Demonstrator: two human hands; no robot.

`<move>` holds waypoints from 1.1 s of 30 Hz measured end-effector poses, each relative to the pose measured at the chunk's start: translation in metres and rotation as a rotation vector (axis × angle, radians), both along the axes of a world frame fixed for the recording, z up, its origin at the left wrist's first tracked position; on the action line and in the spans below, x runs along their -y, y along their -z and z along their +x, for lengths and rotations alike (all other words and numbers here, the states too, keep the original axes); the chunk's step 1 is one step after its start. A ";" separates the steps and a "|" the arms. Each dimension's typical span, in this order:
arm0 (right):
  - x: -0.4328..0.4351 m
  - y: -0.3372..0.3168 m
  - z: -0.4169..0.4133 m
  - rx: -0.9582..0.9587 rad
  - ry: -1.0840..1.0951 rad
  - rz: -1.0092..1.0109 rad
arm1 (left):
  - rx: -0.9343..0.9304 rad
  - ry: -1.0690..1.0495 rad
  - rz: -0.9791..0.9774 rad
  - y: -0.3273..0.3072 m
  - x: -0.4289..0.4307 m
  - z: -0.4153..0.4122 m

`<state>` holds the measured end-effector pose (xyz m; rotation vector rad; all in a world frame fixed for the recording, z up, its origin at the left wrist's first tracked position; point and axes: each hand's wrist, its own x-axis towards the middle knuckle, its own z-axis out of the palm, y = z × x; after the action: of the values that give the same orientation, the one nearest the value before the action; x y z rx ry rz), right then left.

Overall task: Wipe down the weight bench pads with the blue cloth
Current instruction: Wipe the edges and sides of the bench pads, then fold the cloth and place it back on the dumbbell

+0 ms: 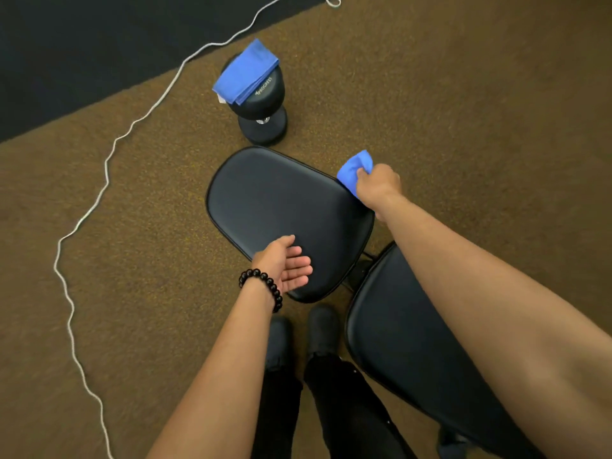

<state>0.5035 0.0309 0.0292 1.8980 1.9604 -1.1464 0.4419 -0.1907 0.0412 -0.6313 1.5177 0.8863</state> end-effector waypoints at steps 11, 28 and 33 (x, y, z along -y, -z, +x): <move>0.039 0.002 -0.104 -0.033 -0.484 0.107 | -0.372 -0.256 -0.026 0.011 -0.005 -0.094; 0.129 -0.022 -0.300 -0.087 -0.850 -0.182 | -0.630 0.245 0.224 0.028 0.050 -0.304; 0.118 -0.043 -0.328 -0.135 -0.785 -0.254 | -0.694 0.653 0.325 0.014 0.048 -0.361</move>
<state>0.1752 -0.0867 0.0721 0.7989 2.1732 -1.1921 0.0810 -0.2388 0.0276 0.4565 1.9532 0.8353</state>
